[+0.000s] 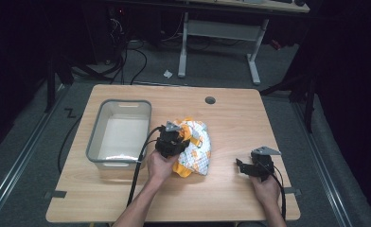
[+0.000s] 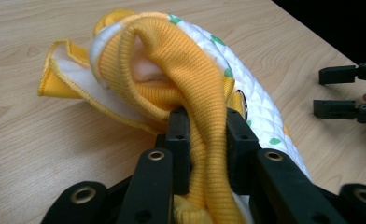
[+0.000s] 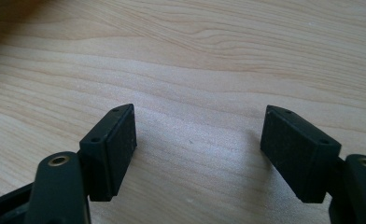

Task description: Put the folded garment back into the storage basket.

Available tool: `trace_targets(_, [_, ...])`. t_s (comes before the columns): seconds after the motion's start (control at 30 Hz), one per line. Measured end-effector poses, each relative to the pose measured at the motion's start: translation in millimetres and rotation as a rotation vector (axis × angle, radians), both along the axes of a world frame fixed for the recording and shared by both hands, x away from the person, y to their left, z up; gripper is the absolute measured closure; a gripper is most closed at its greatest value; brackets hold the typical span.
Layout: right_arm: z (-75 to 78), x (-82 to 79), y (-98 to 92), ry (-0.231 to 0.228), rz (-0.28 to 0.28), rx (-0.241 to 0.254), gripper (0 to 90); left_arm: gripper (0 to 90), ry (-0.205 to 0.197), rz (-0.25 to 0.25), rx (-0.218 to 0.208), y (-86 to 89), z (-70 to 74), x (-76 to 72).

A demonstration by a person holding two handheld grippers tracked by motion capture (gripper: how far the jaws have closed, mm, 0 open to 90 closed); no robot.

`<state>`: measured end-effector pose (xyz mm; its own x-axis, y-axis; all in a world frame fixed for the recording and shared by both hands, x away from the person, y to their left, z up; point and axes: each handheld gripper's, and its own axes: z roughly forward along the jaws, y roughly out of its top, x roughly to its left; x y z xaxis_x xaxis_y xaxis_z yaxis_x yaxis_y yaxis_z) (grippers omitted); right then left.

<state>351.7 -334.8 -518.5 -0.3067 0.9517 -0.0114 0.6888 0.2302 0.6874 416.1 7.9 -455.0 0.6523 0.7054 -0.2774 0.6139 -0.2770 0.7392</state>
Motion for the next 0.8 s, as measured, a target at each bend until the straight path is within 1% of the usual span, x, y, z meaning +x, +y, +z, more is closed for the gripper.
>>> trace_targets(0.13, [0.0, 0.0, 0.0, 0.000, 0.000, 0.000, 27.1, 75.3, 0.004, -0.003, -0.039, 5.3, 5.0, -1.1])
trace_targets(0.2, [0.0, 0.0, 0.0, 0.000, 0.000, 0.000, 27.1, 75.3, 0.001, -0.005, -0.045, 7.3, 7.0, -2.0])
trace_targets(0.37, [0.0, 0.0, 0.0, 0.000, 0.000, 0.000, 27.1, 75.2, -0.013, -0.014, -0.038, 11.7, 12.3, -6.0])
trace_targets(0.47, [0.0, 0.0, 0.0, 0.000, 0.000, 0.000, 27.1, 75.2, -0.018, -0.014, -0.053, 16.8, 16.9, -7.9])
trace_targets(0.6, [0.0, 0.0, 0.0, 0.000, 0.000, 0.000, 27.1, 75.3, -0.018, -0.016, -0.059, 21.2, 20.9, -8.4])
trace_targets(0.7, [0.0, 0.0, 0.0, 0.000, 0.000, 0.000, 27.1, 75.3, -0.031, -0.023, -0.062, 25.4, 29.1, -8.8])
trace_targets(0.73, [0.0, 0.0, 0.0, 0.000, 0.000, 0.000, 27.1, 75.3, -0.038, -0.022, -0.073, 28.6, 33.8, -9.3])
trace_targets(0.8, [0.0, 0.0, 0.0, 0.000, 0.000, 0.000, 27.1, 75.3, -0.041, -0.021, -0.078, 30.8, 36.6, -9.6])
